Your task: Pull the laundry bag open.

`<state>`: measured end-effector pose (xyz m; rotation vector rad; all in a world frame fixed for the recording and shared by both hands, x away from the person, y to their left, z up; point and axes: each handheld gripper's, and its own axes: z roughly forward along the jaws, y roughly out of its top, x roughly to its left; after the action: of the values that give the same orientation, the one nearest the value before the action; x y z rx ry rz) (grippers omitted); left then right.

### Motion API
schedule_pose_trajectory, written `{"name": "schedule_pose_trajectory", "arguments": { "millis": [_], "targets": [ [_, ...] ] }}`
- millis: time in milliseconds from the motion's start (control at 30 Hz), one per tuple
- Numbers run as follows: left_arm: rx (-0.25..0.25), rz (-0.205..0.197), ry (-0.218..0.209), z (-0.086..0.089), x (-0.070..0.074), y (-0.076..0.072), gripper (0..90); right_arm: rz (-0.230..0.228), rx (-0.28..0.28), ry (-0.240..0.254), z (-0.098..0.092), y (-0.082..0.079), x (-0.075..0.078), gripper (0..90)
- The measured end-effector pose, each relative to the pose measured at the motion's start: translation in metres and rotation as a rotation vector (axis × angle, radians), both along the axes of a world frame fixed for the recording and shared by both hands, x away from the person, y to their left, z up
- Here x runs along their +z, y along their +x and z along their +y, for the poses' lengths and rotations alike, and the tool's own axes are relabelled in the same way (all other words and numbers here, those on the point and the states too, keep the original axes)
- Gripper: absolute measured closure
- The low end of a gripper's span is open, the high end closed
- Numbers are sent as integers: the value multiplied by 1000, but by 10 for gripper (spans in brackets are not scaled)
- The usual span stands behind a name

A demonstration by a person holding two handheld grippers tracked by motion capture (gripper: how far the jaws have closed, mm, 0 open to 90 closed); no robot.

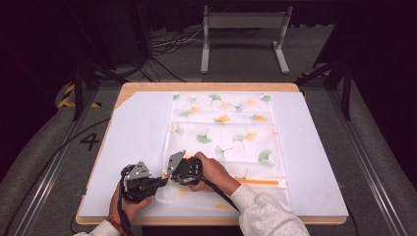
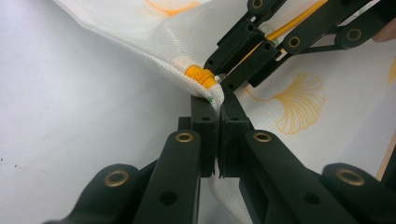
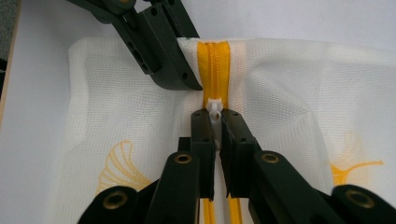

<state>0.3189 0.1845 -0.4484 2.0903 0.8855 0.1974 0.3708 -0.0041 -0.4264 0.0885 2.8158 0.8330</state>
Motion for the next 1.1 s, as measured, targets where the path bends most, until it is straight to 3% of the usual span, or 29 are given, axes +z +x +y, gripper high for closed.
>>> {"name": "schedule_pose_trajectory", "arguments": {
  "millis": [1100],
  "targets": [
    [-1,-19,18,0,2,-3,872,18,-15,-41,-21,4,-2,846]
  ]
}}
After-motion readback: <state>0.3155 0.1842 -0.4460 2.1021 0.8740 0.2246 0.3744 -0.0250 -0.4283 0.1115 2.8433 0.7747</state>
